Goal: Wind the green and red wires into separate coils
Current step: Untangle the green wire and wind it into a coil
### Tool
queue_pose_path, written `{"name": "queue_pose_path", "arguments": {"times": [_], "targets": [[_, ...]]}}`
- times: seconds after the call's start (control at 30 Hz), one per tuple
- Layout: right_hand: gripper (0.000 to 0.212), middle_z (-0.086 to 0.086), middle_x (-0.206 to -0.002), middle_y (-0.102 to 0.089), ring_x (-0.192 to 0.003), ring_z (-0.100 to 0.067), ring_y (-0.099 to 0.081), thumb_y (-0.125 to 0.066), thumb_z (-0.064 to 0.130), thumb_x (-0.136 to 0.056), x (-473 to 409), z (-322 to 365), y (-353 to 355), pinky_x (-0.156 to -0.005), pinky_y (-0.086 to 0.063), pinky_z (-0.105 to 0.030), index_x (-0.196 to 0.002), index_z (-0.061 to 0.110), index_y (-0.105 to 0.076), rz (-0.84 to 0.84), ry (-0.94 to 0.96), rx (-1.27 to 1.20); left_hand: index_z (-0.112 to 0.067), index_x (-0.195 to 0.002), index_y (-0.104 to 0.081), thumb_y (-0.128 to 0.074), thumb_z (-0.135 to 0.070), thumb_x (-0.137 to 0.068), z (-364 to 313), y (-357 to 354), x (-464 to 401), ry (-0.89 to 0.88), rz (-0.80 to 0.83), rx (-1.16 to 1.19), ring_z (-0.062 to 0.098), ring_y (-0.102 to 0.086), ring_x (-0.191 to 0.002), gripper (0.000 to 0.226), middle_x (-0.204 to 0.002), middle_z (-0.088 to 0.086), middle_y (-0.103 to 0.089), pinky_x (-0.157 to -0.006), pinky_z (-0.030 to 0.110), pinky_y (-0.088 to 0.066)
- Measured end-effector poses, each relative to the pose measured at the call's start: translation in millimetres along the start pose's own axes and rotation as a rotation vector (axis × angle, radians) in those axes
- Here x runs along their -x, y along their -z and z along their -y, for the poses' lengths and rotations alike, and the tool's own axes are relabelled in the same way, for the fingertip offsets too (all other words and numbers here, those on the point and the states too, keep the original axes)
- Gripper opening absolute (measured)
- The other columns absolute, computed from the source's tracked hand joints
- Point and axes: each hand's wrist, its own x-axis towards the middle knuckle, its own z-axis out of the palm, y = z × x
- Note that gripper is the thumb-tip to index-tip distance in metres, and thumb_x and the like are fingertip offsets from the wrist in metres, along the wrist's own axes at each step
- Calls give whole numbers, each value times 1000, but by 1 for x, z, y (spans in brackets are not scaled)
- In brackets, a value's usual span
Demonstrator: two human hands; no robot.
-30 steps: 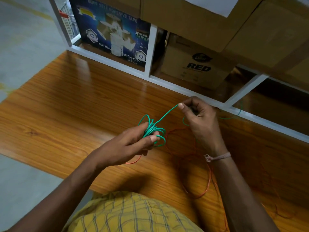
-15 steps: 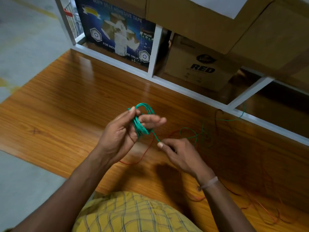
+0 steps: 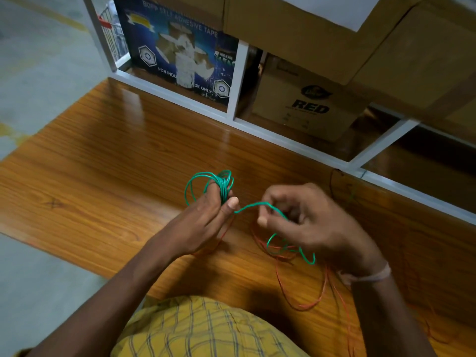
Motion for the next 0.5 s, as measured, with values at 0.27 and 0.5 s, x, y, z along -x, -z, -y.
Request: {"name": "queue_pose_path", "arguments": {"times": [0.27, 0.5], "targets": [[16, -10, -86, -71, -72, -14, -58, -72, 28, -99, -17, -25, 26, -63, -45, -28, -97, 13, -76, -380, -54, -174, -28, -93, -36, -37, -48, -112, -3, 9, 6, -72, 161, 46, 5, -47, -64, 28, -74, -12, -51, -66, 33, -41], [24, 0, -72, -58, -66, -5, -50, -76, 34, -96, -38, -58, -4, -58, -39, -21, -86, 13, -72, -525, -223, -130, -10, -91, -43, -37, -22, -114, -31, 15, 11, -72, 241, 627, 25, -43, -57, 26, -65, -1, -41, -77, 29, -50]]}}
